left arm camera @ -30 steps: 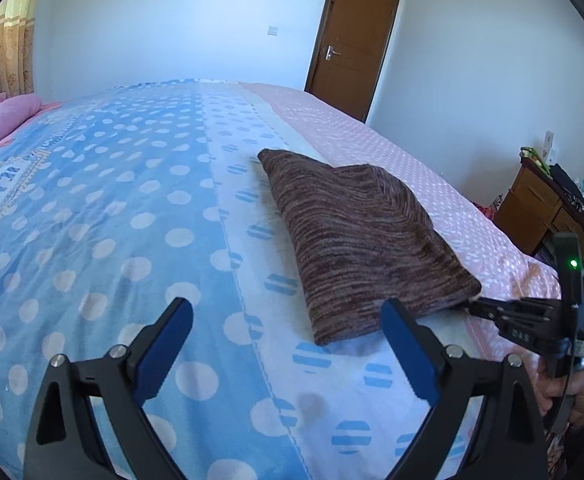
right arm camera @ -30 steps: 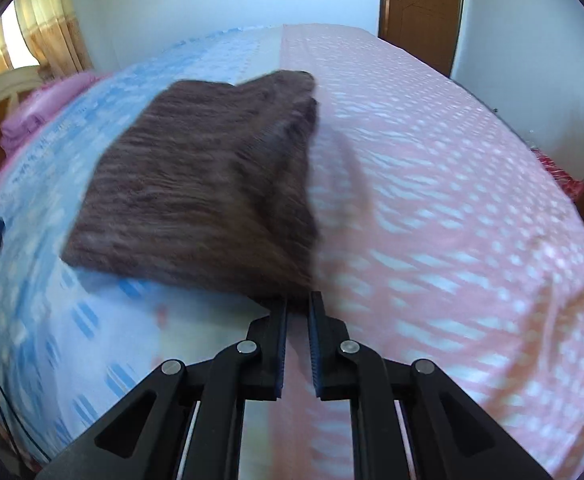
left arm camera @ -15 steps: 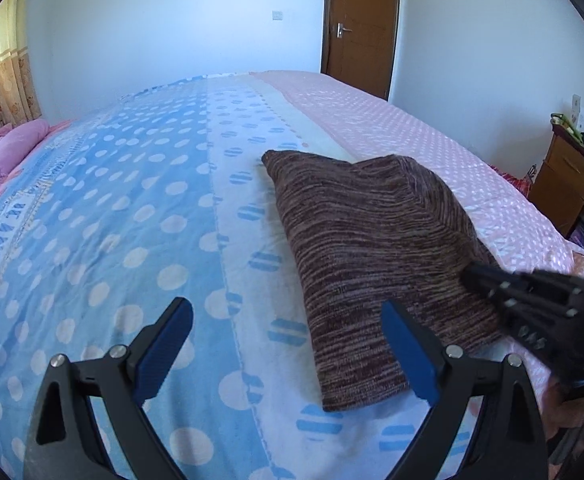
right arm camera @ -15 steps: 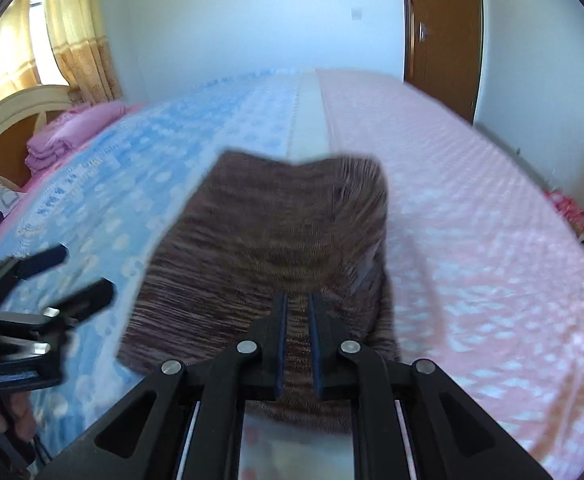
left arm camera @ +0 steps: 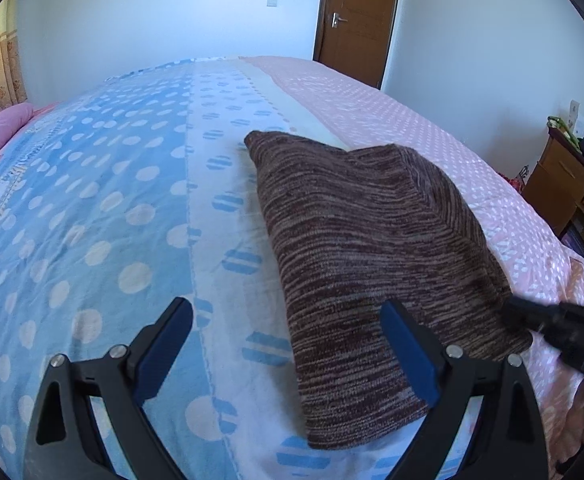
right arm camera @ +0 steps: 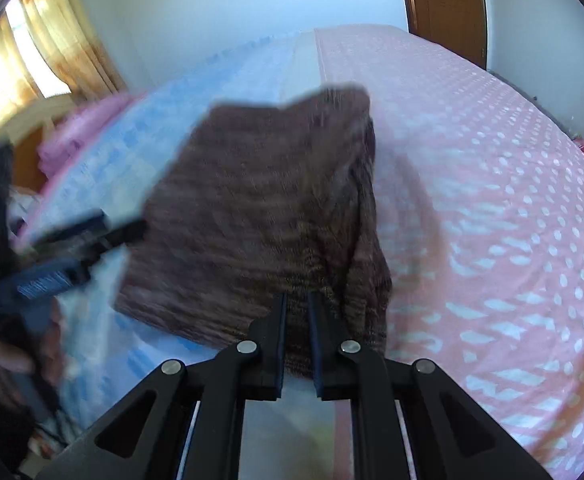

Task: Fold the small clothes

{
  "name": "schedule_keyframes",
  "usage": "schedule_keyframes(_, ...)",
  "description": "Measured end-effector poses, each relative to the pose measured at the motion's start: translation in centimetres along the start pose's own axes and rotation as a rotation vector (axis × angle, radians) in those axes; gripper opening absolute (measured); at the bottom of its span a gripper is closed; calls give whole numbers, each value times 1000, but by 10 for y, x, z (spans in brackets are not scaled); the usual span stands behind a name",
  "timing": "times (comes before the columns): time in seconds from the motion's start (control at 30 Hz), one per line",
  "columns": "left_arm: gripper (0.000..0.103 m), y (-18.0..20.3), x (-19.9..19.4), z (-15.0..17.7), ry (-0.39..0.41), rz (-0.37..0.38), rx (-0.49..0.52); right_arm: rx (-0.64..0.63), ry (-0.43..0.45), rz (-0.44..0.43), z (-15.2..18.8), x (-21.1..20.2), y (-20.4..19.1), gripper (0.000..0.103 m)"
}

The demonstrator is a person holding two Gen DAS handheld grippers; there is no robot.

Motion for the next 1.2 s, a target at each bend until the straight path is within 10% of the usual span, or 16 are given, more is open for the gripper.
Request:
schedule_keyframes(0.07, 97, -2, 2, -5, 10, 12, -29, 52, 80, 32, -26, -5, 13, 50)
schedule_keyframes(0.13, 97, -3, 7, -10, 6, 30, -67, 69, 125, 65, -47, 2, 23, 66)
schedule_keyframes(0.3, 97, 1, 26, -30, 8, 58, -163, 100, 98, 61, -82, 49, 34, 63)
schedule_keyframes(0.57, 97, -1, 70, -31, -7, -69, -170, -68, -40, 173, -93, 140, 38, 5)
schedule_keyframes(0.9, 103, -13, 86, -12, -32, -107, -193, -180, 13, 126, -102, 175, 41, 5)
schedule_keyframes(1.03, 103, -12, 86, -10, -33, -103, -189, -89, 35, 160, -103, 158, 62, 50)
schedule_keyframes(1.2, 103, -14, 88, -9, -29, -95, -198, 225, 132, 52, -95, 95, 91, 55)
Point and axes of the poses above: each gripper's, at about its wrist camera, not at the fingertips, and x roughly the way its jaws point, y to its right, z to its underside, the point moved 6 cm from there along x, roughly the way its jaws point, and after that the axes turned 14 degrees about y, right-handed, at the moved point
